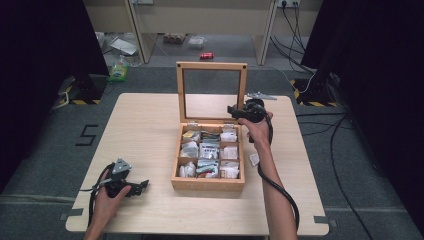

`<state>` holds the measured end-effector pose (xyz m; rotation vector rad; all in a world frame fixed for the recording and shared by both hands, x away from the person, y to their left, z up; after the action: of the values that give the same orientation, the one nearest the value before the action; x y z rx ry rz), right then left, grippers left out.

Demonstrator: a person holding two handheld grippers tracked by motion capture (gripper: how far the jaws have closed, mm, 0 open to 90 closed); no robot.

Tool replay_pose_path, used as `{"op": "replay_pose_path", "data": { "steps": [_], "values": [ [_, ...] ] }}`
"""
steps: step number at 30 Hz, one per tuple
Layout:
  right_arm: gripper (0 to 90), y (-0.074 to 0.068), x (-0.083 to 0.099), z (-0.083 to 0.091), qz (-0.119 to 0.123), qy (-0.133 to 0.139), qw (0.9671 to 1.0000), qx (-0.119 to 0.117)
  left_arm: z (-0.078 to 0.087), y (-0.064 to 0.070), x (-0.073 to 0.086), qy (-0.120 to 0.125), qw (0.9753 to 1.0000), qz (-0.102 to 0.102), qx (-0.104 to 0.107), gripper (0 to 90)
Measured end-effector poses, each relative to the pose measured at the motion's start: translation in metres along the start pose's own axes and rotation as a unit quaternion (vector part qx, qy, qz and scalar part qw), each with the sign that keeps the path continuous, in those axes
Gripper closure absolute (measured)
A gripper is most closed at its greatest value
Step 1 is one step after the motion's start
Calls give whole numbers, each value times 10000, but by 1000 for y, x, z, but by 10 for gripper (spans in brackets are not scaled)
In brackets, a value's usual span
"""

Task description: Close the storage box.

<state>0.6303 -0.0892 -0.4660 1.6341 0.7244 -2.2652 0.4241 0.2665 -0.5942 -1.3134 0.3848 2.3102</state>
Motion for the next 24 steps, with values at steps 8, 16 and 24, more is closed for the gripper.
{"op": "replay_pose_path", "data": {
  "steps": [8,16,24],
  "values": [
    [359,-1,-1,-4,54,29,10000,-16,0,0,0,-1,10000,-1,0,0],
    [447,2,-1,-1,306,65,9995,5,0,0,0,3,10000,2,3,0],
    [477,3,-1,2,387,176,9991,-35,0,0,0,8,10000,5,5,0]
  ]
}}
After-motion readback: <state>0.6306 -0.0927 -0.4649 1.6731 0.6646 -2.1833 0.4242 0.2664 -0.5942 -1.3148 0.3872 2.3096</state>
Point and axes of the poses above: each handheld gripper's, and its own axes: z roughly backward along the jaws, x roughly out of its underside, y roughly to its right, the point moved 10 cm from there along -z, roughly forward along the jaws, and after that the axes turned 13 degrees about y, right-handed, at the moved point
